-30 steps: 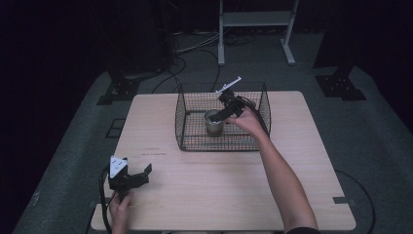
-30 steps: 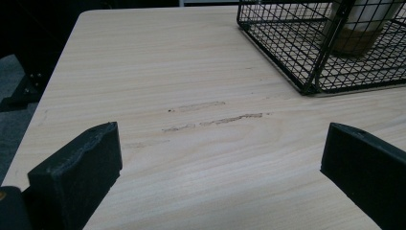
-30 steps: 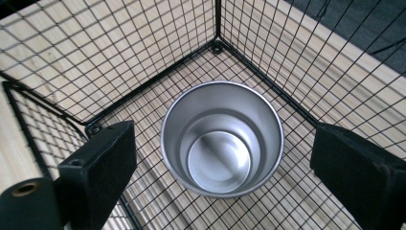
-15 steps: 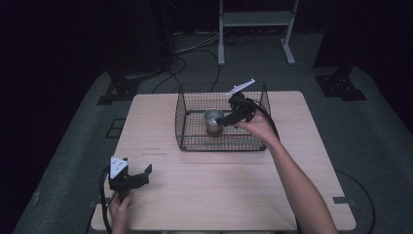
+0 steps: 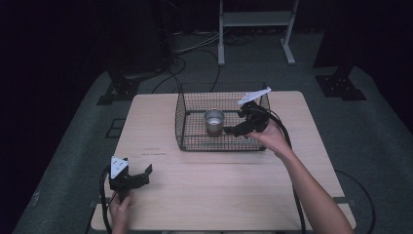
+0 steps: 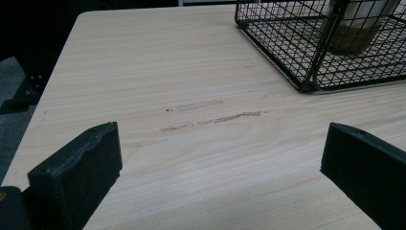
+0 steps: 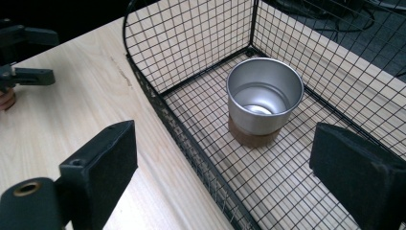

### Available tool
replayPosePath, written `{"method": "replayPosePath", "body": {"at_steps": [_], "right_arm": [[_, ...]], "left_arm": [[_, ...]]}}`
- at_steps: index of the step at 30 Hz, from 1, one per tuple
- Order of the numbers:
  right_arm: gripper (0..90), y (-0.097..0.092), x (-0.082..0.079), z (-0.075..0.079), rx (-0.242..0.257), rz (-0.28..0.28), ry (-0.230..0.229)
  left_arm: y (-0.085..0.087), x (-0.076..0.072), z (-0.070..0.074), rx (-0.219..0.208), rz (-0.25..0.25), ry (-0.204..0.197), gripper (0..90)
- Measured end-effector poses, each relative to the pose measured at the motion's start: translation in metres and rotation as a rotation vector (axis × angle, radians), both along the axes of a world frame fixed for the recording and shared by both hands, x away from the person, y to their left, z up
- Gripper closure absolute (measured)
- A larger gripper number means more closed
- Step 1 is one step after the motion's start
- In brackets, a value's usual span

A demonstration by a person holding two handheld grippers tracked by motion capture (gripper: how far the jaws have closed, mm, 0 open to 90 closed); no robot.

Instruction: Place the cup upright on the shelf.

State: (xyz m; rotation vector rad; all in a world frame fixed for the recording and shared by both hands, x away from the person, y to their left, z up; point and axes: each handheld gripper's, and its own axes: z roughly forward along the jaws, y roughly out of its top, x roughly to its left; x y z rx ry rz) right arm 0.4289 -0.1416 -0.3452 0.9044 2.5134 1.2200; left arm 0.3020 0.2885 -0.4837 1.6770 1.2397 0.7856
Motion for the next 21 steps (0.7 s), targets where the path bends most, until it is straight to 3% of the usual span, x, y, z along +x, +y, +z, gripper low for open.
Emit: {"method": "replayPosePath", "body": {"at_steps": [10, 21], "right_arm": [[8.7, -0.017, -0.018, 0.001, 0.007, 0.0, -0.032], [8.7, -0.037, -0.037, -0.01, 0.032, -0.01, -0.024]], "left_arm": [[0.0, 0.0, 0.0, 0.001, 0.0, -0.001, 0.0], [-0.001, 0.0, 0.0, 0.013, -0.002, 0.0, 0.0]]}}
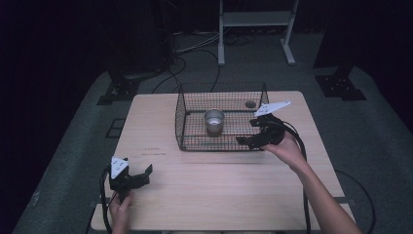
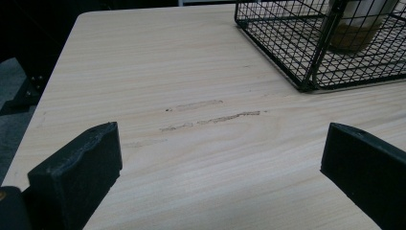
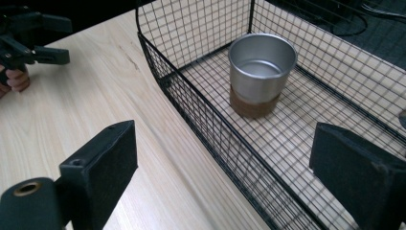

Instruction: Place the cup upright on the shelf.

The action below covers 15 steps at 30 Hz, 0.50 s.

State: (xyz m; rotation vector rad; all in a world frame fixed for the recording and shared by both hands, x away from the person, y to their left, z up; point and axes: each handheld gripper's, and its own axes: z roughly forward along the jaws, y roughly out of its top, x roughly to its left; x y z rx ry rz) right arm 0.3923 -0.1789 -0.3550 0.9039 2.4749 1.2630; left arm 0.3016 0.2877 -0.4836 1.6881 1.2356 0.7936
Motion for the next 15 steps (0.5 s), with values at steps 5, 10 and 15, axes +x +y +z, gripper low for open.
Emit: {"method": "replayPosePath", "body": {"at_steps": [5, 10, 15], "right_arm": [[8.7, -0.01, -0.003, -0.006, 0.002, -0.016, 0.006], [8.7, -0.018, -0.008, -0.013, 0.007, -0.025, 0.016], [8.7, -0.023, -0.015, -0.02, 0.007, -0.022, 0.024]], "left_arm": [[-0.001, 0.0, 0.0, -0.001, 0.001, -0.004, 0.0], [-0.001, 0.0, 0.0, 0.002, 0.001, -0.002, 0.0], [-0.001, 0.0, 0.0, 0.005, 0.0, -0.003, 0.0]]}}
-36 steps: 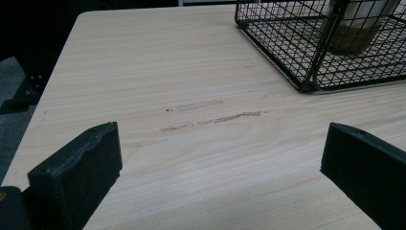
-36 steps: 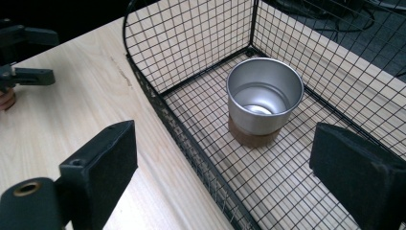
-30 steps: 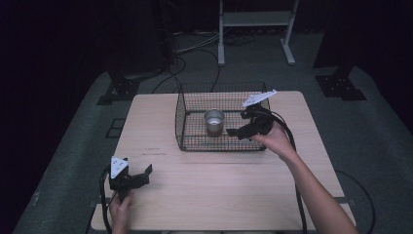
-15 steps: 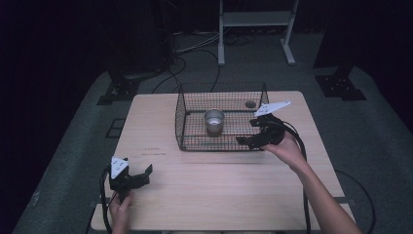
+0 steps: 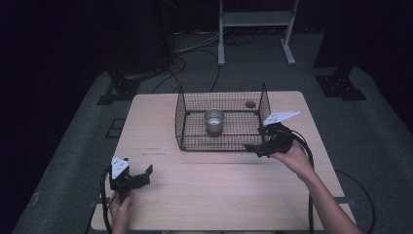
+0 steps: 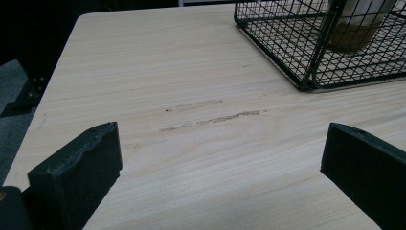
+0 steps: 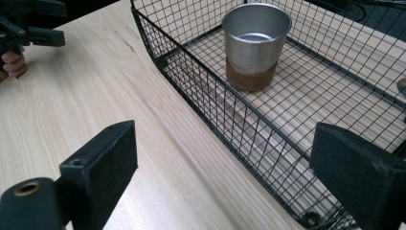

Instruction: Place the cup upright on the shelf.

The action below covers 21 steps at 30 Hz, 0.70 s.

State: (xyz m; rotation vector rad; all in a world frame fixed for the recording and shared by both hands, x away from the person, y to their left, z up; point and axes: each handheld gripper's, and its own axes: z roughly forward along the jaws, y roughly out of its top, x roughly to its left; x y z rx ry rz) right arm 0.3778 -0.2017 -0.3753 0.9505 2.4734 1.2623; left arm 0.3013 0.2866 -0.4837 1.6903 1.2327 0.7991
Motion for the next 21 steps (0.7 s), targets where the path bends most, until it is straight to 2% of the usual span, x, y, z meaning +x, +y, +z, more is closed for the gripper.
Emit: {"method": "replayPosePath", "body": {"at_steps": [21], "right_arm": [[8.7, -0.019, -0.024, -0.019, 0.028, -0.014, 0.004]], "left_arm": [[-0.001, 0.0, 0.0, 0.002, 0.0, 0.001, 0.0]]}}
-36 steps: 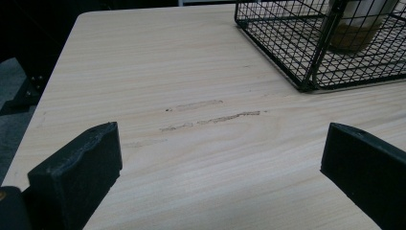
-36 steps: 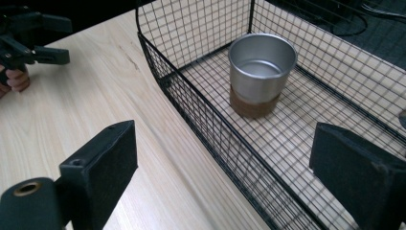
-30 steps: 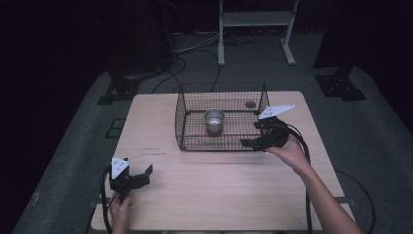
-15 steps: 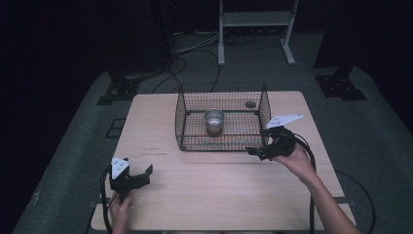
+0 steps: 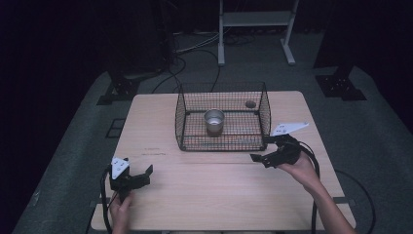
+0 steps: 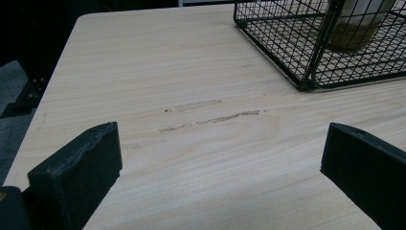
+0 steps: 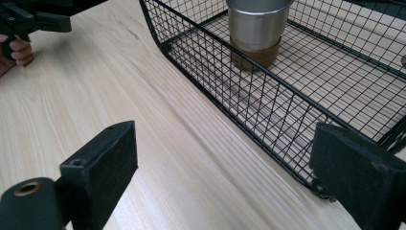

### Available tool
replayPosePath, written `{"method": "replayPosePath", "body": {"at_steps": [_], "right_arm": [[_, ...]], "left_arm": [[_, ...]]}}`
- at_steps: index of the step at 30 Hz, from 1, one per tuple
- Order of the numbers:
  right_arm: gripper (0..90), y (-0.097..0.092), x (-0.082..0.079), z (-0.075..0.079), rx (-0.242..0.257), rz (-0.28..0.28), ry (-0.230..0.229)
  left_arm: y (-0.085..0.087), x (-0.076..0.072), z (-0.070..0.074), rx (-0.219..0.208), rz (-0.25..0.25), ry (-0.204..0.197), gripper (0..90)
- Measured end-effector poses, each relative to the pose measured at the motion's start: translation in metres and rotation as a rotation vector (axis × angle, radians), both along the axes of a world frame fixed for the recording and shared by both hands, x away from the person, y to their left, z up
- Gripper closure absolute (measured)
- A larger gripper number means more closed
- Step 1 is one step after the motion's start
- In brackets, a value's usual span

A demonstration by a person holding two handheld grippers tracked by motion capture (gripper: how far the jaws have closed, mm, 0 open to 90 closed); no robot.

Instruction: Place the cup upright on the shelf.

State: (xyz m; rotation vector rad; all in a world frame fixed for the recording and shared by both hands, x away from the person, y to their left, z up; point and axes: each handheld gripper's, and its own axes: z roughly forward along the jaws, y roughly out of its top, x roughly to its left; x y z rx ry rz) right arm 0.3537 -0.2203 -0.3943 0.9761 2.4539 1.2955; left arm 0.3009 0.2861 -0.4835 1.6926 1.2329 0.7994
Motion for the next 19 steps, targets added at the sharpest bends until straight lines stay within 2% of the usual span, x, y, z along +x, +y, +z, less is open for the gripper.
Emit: {"method": "replayPosePath", "body": {"at_steps": [10, 12, 19], "right_arm": [[8.7, -0.008, -0.012, -0.014, 0.01, -0.009, 0.018], [8.7, -0.008, -0.015, -0.016, -0.001, -0.009, 0.022], [8.7, -0.01, -0.028, -0.023, 0.019, -0.01, 0.013]], "left_arm": [[0.0, 0.0, 0.0, 0.002, 0.0, 0.001, 0.0], [-0.001, 0.0, 0.0, 0.004, 0.0, 0.002, 0.0], [0.0, 0.0, 0.0, 0.002, 0.0, 0.0, 0.0]]}}
